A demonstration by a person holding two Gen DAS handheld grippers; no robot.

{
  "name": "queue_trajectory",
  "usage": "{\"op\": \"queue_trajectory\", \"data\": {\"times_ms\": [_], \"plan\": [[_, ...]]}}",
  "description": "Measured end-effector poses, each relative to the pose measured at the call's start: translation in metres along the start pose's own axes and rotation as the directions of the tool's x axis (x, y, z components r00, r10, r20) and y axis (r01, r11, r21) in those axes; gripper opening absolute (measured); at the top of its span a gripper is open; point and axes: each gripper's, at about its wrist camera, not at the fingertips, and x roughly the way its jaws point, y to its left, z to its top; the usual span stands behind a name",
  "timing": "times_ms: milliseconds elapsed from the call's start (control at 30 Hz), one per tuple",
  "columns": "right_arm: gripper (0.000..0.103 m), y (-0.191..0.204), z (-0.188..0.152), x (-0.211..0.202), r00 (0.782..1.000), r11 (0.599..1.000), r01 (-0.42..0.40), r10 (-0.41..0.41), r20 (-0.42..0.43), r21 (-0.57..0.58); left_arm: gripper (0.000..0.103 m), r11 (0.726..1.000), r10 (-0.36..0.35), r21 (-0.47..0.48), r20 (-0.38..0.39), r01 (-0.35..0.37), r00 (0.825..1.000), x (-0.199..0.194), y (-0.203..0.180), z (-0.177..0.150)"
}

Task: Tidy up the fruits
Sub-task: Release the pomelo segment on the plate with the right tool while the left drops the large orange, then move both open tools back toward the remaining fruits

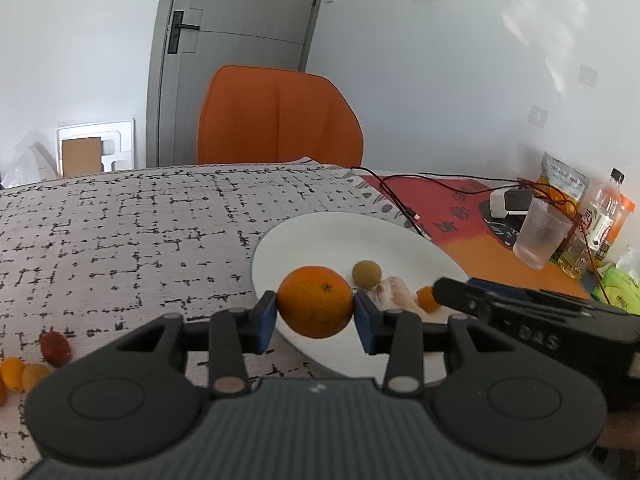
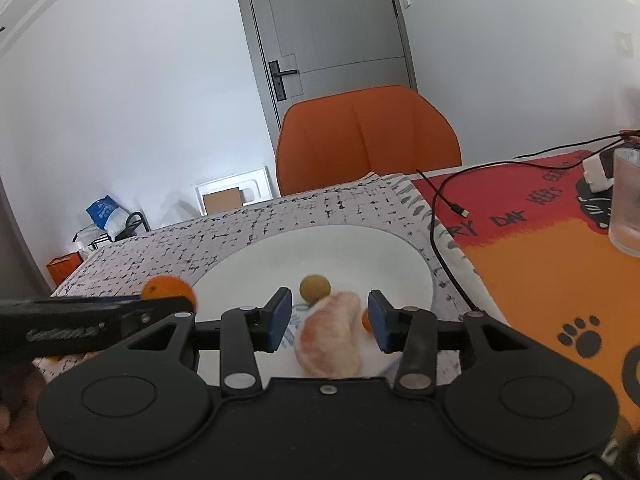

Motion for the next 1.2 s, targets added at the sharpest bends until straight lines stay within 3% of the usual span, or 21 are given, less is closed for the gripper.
{"op": "queue_trajectory", "data": {"times_ms": [200,300,400,533,633,733,1033,1200], "plan": [[0.053,-0.004,-0.005,-0.019,1.0,0.999,-0.015,0.015,0.008,0.032,0.04,1.0,-0.009,0.008,0.008,0.008,1.0,0.005,-0.007,0.002],[0.054,-0.004,-0.006,-0.022,1.0,0.999,-0.02,0.02,0.007,0.037,0.047,1.0,-0.012,0.027,0.041,0.011,0.999,-0.002,-0.01,0.005],[0.062,-0.004,-0.005,-0.024,1.0,0.999,-0.027,0.026,0.013,0.038,0.057,1.0,0.006,0.013,0.047,-0.007,0.999,-0.009,-0.005,0.006],[0.063,-0.003,-0.004,-0.024,1.0,0.999,-0.029,0.028,0.012,0.042,0.077,0.999,0.034,0.006,0.057,-0.034,0.998,-0.02,0.005,0.005],[0.064,-0.001,-0.004,-0.024,0.999,0.998,-0.035,0.035,0.006,0.051,0.083,0.998,0.059,-0.002,0.075,-0.059,0.995,-0.032,0.015,0.002],[0.077,0.004,-0.005,-0.027,0.999,0.999,-0.032,0.031,0.014,0.043,0.09,0.996,0.085,-0.02,0.08,-0.084,0.993,-0.041,0.025,0.0],[0.086,0.02,-0.005,-0.027,0.999,0.998,-0.05,0.05,0.014,0.04,0.091,0.99,0.109,-0.102,0.101,-0.099,0.989,-0.075,0.06,-0.003],[0.103,0.032,-0.005,-0.032,0.996,0.997,-0.078,0.076,0.04,0.031,0.096,0.979,0.162,-0.144,0.113,-0.145,0.98,-0.092,0.077,-0.004]]}}
